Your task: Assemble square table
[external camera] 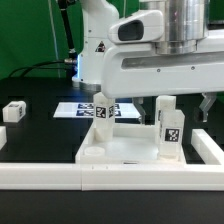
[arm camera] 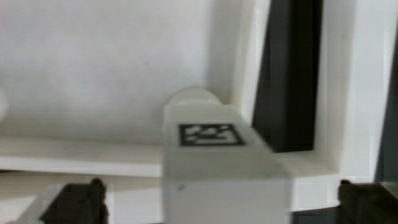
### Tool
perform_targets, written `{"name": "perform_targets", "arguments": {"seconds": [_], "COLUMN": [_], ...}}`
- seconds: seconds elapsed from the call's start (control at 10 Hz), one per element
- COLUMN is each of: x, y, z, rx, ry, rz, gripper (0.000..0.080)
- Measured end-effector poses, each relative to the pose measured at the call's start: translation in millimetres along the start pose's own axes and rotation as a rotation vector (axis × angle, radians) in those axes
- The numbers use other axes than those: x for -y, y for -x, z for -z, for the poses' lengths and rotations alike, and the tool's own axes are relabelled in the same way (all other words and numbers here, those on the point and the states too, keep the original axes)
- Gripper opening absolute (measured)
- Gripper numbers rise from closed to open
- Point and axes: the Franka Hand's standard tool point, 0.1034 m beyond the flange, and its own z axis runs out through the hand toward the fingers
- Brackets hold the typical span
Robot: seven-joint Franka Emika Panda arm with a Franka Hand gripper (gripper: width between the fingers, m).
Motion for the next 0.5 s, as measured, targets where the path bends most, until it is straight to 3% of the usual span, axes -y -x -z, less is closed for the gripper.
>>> {"name": "perform_targets", "arguments": {"seconds": [0.4,0.5], "x": [-4.0,-4.0], "y": [0.1,0.1], "z": [-3.0,-3.0], "rx": [0.001,0.001], "ry": [0.002,0.002], "rz": [-0.024,-0.05], "gripper": [0.062,0.0475]}}
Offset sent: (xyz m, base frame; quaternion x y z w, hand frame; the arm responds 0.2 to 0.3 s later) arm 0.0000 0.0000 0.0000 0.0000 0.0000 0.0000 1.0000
